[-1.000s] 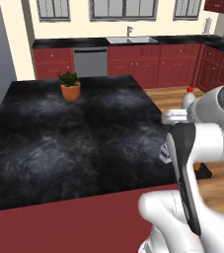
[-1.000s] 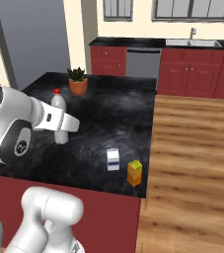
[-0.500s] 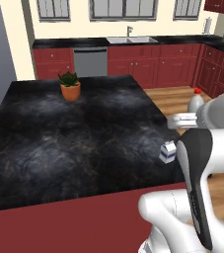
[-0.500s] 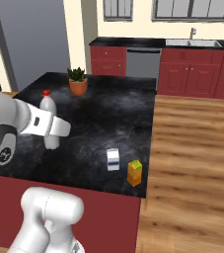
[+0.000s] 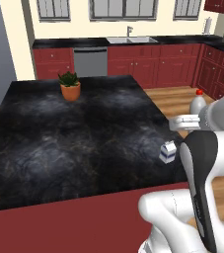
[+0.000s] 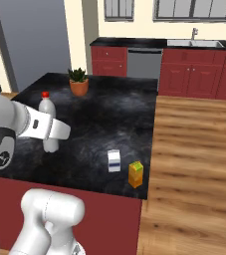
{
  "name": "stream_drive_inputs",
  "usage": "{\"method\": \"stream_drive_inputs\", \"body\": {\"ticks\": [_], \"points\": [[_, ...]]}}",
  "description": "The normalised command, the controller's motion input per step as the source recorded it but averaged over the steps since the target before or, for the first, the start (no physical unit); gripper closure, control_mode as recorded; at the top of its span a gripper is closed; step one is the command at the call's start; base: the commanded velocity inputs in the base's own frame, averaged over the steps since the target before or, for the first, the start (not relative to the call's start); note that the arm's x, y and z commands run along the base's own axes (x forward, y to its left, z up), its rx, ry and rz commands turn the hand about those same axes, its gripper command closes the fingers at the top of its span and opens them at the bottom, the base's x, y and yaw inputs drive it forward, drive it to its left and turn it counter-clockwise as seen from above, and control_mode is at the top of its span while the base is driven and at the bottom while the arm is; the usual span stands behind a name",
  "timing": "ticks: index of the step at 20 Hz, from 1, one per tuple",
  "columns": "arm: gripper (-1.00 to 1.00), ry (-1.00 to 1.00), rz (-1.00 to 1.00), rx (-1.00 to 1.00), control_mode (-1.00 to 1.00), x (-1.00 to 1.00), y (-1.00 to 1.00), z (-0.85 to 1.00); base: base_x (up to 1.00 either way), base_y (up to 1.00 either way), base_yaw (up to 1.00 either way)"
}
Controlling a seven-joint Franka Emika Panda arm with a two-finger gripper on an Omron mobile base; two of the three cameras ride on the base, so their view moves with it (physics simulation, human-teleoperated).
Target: Pick the bottled water, milk, boxed drink from the counter and place them in the open cabinet.
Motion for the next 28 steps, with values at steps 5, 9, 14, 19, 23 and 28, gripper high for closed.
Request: {"method": "stream_drive_inputs", "body": {"ticks": [5, 9, 14, 19, 23, 28], "points": [[1.00, 0.00, 0.00, 0.00, 1.00, 0.00, 0.00, 0.00, -0.02, 0.00, 0.00], [1.00, 0.00, 0.00, 0.00, 1.00, 0.00, 0.00, 0.00, -0.43, -0.06, -0.02], [1.00, 0.00, 0.00, 0.00, 1.00, 0.00, 0.00, 0.00, -0.50, 0.00, -0.14], [1.00, 0.00, 0.00, 0.00, 1.00, 0.00, 0.00, 0.00, -0.39, 0.00, -0.24], [1.00, 0.00, 0.00, 0.00, 1.00, 0.00, 0.00, 0.00, -0.34, -0.04, -0.25], [1.00, 0.00, 0.00, 0.00, 1.00, 0.00, 0.00, 0.00, -0.09, -0.02, -0.29]]}}
